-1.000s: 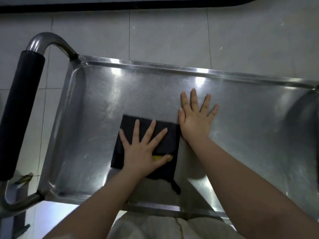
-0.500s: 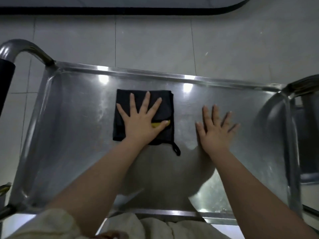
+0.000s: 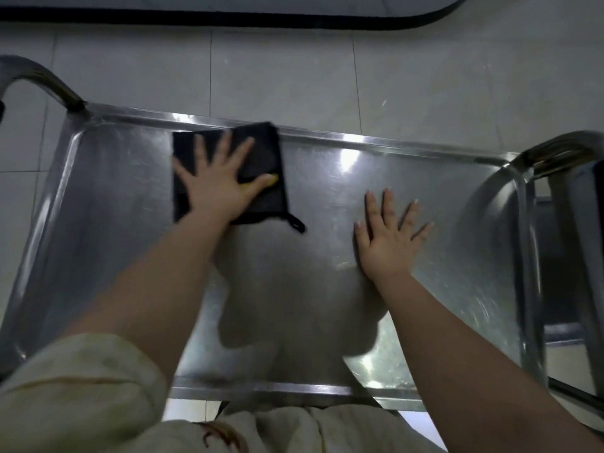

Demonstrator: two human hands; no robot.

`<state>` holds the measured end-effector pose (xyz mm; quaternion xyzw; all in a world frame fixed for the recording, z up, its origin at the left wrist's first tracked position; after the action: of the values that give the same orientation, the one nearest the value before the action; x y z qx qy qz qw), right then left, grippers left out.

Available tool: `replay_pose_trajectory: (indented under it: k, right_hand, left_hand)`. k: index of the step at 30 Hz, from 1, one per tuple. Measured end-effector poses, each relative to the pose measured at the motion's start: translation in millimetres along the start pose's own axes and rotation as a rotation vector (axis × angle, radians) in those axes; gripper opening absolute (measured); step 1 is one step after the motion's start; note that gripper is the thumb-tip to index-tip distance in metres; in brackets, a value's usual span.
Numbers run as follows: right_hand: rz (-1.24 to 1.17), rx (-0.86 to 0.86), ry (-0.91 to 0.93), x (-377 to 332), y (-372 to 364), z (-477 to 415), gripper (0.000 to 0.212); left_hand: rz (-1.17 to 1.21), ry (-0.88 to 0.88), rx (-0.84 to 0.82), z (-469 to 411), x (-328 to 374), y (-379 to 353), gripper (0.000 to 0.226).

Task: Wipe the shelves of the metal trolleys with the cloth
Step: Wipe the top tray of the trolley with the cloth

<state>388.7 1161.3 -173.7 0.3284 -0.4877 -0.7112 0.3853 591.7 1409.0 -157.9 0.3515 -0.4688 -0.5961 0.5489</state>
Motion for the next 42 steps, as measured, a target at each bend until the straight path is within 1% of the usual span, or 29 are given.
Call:
replay_pose_trajectory:
  k: [2, 3, 4, 6, 8, 11, 13, 14, 16, 17, 21, 23, 25, 26, 27, 29, 30, 32, 35, 37, 39, 40, 42]
  right_hand:
    - [0.004, -0.007, 0.004, -1.5, -0.9, 0.1, 0.065]
    - [0.015, -0.011, 0.003, -2.5, -1.5, 0.8, 0.065]
    - [0.03, -0.015, 0.005, -3.4, -1.7, 1.1, 0.065]
    - [0.043, -0.022, 0.015, -3.8, -2.2, 1.8, 0.063]
    - [0.041, -0.027, 0.031, -3.7, -1.4, 2.0, 0.062]
    - [0.041, -0.037, 0.037, -4.2, 0.1, 2.6, 0.061]
    - [0.052, -0.039, 0.039, -4.1, 1.2, 3.0, 0.061]
    - [0.05, -0.042, 0.04, -4.0, 1.6, 3.2, 0.061]
    - [0.035, -0.048, 0.046, -3.9, 2.7, 3.2, 0.061]
    - [0.031, -0.053, 0.047, -4.0, 3.2, 3.1, 0.061]
    - [0.042, -0.045, 0.042, -7.6, 4.5, 4.8, 0.061]
    - [0.02, -0.045, 0.005, -11.2, 6.2, 6.4, 0.061]
    - [-0.03, -0.056, -0.064, -23.4, 8.8, 7.0, 0.061]
    - [-0.053, -0.061, -0.067, -38.3, 9.5, 6.7, 0.061]
    - [-0.064, -0.054, -0.023, -60.7, 10.3, 6.5, 0.06]
    - [-0.067, -0.027, 0.143, -120.5, 8.7, 6.6, 0.059]
    - [-0.067, -0.026, 0.181, -148.4, 5.8, 7.4, 0.059]
    - [-0.04, -0.044, 0.128, -181.7, -5.3, 7.1, 0.057]
    - [0.007, -0.033, 0.055, -187.1, -16.7, 6.2, 0.057]
    - [0.005, -0.024, 0.062, -184.0, -17.7, 6.4, 0.058]
    - [0.0, -0.029, 0.054, -183.8, -19.4, 5.8, 0.058]
    - [-0.006, -0.031, 0.043, -184.6, -19.3, 5.3, 0.058]
    - [-0.012, -0.024, 0.029, -186.3, -18.8, 5.7, 0.061]
  left_hand:
    - [0.017, 0.101, -0.026, -12.3, -53.6, 12.8, 0.087]
    - [0.01, 0.128, -0.034, -13.6, -66.9, 14.9, 0.086]
    - [-0.003, 0.149, -0.032, -13.0, -69.2, 14.2, 0.085]
    - [-0.019, 0.145, -0.003, -6.6, -43.0, 7.8, 0.084]
    - [-0.046, 0.034, 0.009, 5.4, 13.3, -3.3, 0.084]
    - [-0.118, -0.192, -0.031, 38.7, 102.3, -24.8, 0.084]
    - [-0.162, -0.286, -0.051, 55.9, 129.6, -32.9, 0.084]
    - [-0.172, -0.315, -0.052, 58.3, 129.2, -32.7, 0.085]
    - [-0.167, -0.332, -0.04, 52.2, 104.1, -25.7, 0.085]
    - [-0.156, -0.305, -0.032, 46.4, 80.7, -22.0, 0.084]
    - [-0.093, -0.013, 0.017, 25.7, -48.4, -4.5, 0.085]
    - [-0.096, 0.031, 0.015, 21.8, -90.9, 2.3, 0.09]
    - [-0.092, -0.013, 0.024, 20.4, -100.3, 6.9, 0.094]
    - [-0.073, -0.028, 0.028, 20.2, -96.9, 7.3, 0.094]
    - [-0.05, -0.028, 0.027, 20.4, -90.5, 6.8, 0.095]
    - [-0.026, 0.016, 0.01, 20.8, -73.9, 3.5, 0.096]
    - [-0.02, 0.047, -0.002, 20.7, -65.1, 1.7, 0.096]
    - [0.003, 0.087, -0.027, 19.7, -48.9, -0.8, 0.096]
    - [0.008, 0.067, -0.046, 15.7, -40.6, -1.8, 0.092]
    - [-0.007, 0.01, -0.027, 11.1, -51.9, -0.2, 0.089]
    - [-0.018, -0.057, -0.011, -1.2, -79.7, 4.4, 0.086]
    - [-0.022, -0.07, -0.008, -11.7, -100.4, 9.4, 0.085]
    - [-0.051, -0.037, -0.001, -34.2, -151.1, 23.2, 0.085]
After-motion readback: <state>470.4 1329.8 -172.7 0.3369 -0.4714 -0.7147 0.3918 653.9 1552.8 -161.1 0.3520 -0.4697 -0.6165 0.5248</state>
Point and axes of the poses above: each hand's wrist, its own z-axis away from the middle knuckle, its own y-axis out of the back of the hand, x = y × z, the point moved 5 cm from there along -z, towards the middle knuckle, and after that the axes turned 6 degrees about y, right-handed, at the moved point
